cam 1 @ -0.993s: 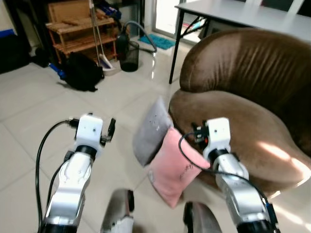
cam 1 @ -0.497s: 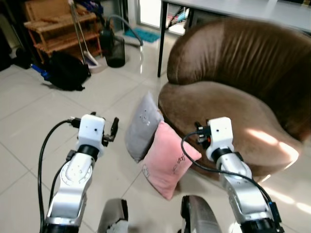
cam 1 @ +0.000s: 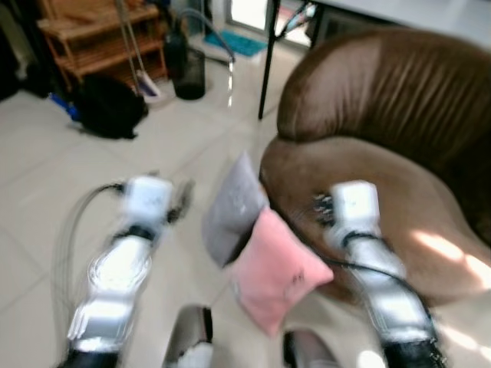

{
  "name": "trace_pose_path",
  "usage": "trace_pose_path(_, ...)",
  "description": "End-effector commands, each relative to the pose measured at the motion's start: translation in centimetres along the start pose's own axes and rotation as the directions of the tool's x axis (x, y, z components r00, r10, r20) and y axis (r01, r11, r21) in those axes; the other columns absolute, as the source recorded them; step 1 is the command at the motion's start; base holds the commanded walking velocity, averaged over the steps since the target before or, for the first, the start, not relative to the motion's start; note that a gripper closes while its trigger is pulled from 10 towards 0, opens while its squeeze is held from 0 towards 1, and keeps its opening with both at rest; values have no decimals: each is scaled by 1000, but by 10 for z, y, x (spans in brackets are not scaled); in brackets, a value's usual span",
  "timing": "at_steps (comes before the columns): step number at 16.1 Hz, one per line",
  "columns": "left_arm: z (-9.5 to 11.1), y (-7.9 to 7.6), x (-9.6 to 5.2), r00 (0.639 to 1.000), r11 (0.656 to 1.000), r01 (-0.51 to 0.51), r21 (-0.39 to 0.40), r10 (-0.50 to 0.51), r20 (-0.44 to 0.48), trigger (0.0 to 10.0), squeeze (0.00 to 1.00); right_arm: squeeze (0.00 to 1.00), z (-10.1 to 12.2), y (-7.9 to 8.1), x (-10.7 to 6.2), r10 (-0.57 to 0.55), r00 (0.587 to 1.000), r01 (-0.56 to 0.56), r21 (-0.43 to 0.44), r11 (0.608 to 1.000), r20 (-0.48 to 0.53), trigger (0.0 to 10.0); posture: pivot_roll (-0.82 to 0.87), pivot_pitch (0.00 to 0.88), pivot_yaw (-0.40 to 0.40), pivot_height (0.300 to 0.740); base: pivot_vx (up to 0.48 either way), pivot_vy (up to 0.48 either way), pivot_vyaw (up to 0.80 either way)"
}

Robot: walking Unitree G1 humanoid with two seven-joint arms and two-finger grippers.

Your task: Move the pillow to the sofa from floor

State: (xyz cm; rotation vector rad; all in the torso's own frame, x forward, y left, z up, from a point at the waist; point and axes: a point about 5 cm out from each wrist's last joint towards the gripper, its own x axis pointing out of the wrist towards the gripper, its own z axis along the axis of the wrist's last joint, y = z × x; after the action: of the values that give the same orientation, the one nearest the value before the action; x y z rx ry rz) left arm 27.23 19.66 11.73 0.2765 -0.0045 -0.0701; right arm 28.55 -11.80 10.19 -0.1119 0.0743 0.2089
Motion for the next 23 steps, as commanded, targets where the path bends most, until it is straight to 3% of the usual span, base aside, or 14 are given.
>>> trace_pose_path(1,6,-14,3,999,999,44,-25,-43,29,10000,0,0,-7,-15,-5,-39,999,38,-30,999,-27,10000,-9,42,-25,627,337,0,0)
trace_pose_path(7,5,-15,4,998,999,50,-12,-49,28,10000,0,0,-8,-14,-4,-31,999,30,-27,999,-33,10000,-7,31,-25,627,323,0,0)
trace_pose_path(16,4,-18,5,997,997,73,10,-74,30,10000,0,0,-10,-12,-3,-24,999,23,-22,999,-38,10000,0,0,-24,524,0,0,0)
trace_pose_path(23,4,-18,4,997,998,68,10,-68,37,10000,0,0,-10,-11,-3,-19,999,18,-26,999,-40,10000,2,0,-26,519,0,0,0)
